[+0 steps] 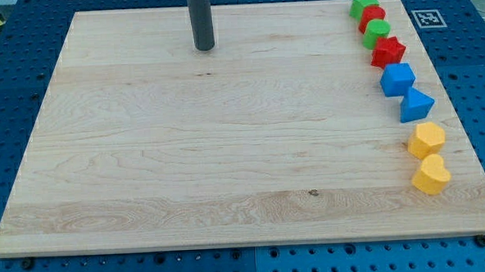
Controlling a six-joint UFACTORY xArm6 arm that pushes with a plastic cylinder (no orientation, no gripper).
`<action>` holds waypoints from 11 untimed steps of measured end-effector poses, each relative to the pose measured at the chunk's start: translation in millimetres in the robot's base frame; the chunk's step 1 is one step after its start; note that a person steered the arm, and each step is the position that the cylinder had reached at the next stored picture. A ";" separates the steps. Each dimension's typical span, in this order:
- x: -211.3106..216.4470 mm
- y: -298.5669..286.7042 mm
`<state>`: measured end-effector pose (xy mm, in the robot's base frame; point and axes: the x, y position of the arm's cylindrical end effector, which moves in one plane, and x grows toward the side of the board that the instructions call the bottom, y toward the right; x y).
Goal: Place your arm below the yellow heart
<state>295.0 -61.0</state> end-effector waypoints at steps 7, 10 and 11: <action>323.7 166.3; 323.5 221.2; 323.5 227.2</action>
<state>618.6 166.1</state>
